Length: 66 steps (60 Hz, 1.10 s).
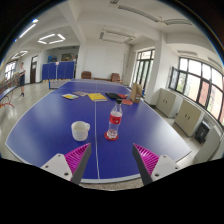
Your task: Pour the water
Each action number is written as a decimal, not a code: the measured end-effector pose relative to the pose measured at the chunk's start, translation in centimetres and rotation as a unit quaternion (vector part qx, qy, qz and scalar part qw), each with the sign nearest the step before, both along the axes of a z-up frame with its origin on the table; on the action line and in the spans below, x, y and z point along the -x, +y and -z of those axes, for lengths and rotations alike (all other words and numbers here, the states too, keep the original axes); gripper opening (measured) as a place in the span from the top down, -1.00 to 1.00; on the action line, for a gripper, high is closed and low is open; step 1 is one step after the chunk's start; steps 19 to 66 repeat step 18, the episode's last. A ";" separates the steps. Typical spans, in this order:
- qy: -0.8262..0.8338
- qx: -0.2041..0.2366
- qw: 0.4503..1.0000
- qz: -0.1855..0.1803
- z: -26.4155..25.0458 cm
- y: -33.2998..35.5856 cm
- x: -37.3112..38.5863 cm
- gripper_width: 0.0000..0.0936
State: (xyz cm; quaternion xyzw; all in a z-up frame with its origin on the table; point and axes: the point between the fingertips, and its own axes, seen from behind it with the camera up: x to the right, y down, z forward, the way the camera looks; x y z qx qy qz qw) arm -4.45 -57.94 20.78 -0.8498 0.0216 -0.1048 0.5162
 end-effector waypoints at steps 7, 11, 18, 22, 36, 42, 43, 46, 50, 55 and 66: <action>-0.003 0.000 1.000 -0.002 -0.5 -2.4 0.9 -0.82; 0.001 -0.002 1.000 -0.003 -0.8 -3.2 1.4 -0.82; -0.007 -0.009 1.000 -0.007 -1.5 -4.0 1.8 -0.81; -0.007 -0.009 1.000 -0.007 -1.5 -4.0 1.8 -0.81; -0.007 -0.009 1.000 -0.007 -1.5 -4.0 1.8 -0.81; -0.007 -0.009 1.000 -0.007 -1.5 -4.0 1.8 -0.81; -0.007 -0.009 1.000 -0.007 -1.5 -4.0 1.8 -0.81; -0.007 -0.009 1.000 -0.007 -1.5 -4.0 1.8 -0.81; -0.007 -0.009 1.000 -0.007 -1.5 -4.0 1.8 -0.81; -0.007 -0.009 1.000 -0.007 -1.5 -4.0 1.8 -0.81; -0.007 -0.009 1.000 -0.007 -1.5 -4.0 1.8 -0.81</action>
